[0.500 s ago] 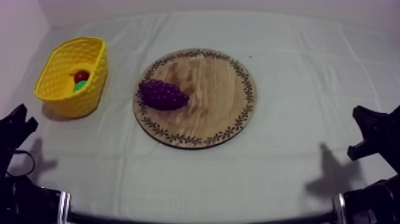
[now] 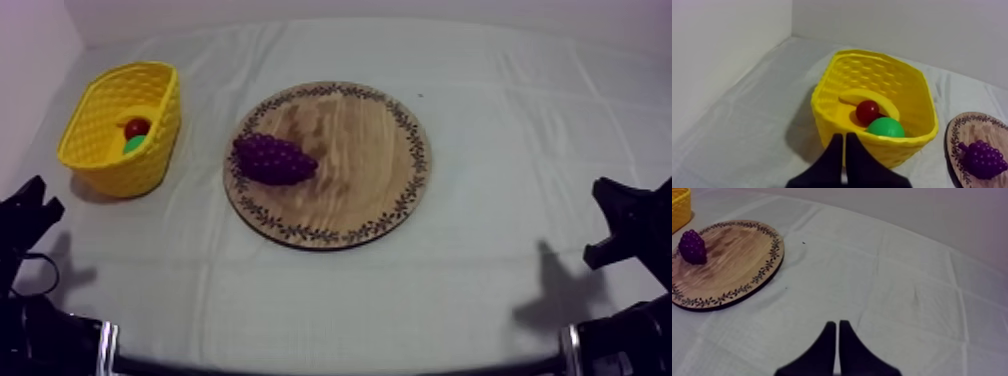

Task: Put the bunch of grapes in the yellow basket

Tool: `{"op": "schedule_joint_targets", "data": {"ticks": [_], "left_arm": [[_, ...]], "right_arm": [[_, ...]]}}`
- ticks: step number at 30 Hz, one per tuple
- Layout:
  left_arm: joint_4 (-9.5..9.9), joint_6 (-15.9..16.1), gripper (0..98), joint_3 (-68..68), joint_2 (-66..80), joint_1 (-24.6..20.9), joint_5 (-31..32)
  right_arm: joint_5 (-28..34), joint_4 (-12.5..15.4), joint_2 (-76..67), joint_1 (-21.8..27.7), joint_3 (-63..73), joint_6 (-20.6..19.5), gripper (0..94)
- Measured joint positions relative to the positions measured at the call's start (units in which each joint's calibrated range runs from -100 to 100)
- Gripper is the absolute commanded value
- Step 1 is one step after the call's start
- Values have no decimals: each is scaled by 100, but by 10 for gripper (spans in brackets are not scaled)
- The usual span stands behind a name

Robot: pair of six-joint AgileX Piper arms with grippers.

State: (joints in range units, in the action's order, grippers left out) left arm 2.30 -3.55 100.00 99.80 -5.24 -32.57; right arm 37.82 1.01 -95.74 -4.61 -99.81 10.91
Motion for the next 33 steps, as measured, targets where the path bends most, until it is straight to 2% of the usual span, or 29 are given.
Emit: {"op": "schedule_joint_targets", "data": {"ticks": [9,15,19,33], "left_arm": [[23,77,0,-16,0,73,-20],[373,-147,0,-330,-231,322,-30],[475,-278,0,-893,-689,454,-81],[958,-867,0,-3875,-2985,1202,-1199]], "right_arm": [[0,0,0,0,0,0,4],[0,0,0,0,0,0,4],[0,0,0,0,0,0,4],[0,0,0,0,0,0,4]]}}
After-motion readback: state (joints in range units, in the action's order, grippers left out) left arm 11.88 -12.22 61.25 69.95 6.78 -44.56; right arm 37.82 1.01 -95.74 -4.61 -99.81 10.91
